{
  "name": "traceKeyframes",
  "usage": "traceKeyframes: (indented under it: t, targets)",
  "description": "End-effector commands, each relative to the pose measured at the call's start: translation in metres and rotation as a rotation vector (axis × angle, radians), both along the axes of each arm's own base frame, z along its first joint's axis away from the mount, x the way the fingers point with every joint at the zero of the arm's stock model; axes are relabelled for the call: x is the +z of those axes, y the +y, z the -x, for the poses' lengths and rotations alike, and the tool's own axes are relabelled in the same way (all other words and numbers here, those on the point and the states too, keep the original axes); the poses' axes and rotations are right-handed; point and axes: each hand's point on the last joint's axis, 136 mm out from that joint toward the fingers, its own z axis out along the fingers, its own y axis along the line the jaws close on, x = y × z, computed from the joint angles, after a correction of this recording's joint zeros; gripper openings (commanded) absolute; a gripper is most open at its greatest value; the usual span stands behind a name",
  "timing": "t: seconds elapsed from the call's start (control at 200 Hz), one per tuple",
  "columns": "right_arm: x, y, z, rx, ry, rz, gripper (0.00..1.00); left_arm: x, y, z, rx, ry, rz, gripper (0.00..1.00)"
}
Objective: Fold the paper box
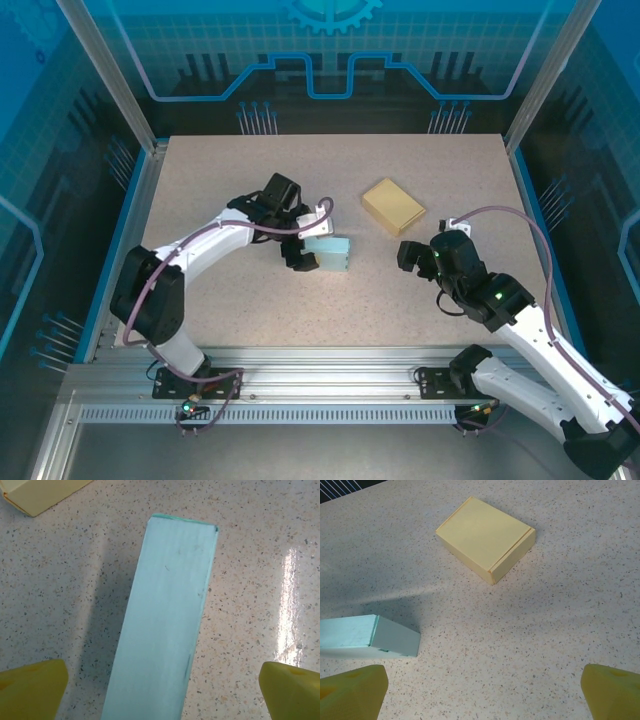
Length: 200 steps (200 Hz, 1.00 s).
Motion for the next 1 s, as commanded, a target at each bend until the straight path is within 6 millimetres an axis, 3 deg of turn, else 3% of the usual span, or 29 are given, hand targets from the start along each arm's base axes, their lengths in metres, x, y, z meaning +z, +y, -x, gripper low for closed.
traceKeyframes:
  t: [0.0, 0.165, 0.405, 0.53, 0.58, 0.735, 0.995]
  targets:
    - [-0.005, -0.003, 0.001, -0.020, 0.021, -0.013, 1.00, -0.004, -0.004, -0.004, -0.025, 0.020, -0.011, 0.99]
    - [-0.007, -0.007, 0.002, -0.045, 0.026, -0.015, 1.00, -0.018, -0.004, -0.002, -0.028, 0.094, -0.047, 0.95]
    - [-0.008, -0.015, 0.005, -0.092, 0.014, -0.025, 1.00, -0.034, -0.001, -0.005, -0.017, 0.108, -0.108, 0.74]
    - [-0.007, -0.016, 0.005, -0.095, 0.006, -0.032, 1.00, -0.037, -0.001, -0.008, -0.010, 0.090, -0.126, 0.50]
    - [-0.008, -0.017, 0.005, -0.097, 0.009, -0.029, 1.00, -0.036, 0.000, -0.012, -0.002, 0.072, -0.127, 0.48]
    - [-0.010, -0.018, 0.006, -0.097, 0.020, -0.017, 1.00, -0.025, 0.000, -0.026, 0.024, -0.037, -0.120, 0.20]
    - [-0.010, -0.020, 0.004, -0.102, 0.048, 0.009, 1.00, 0.010, 0.011, -0.082, 0.203, -0.432, -0.115, 0.21]
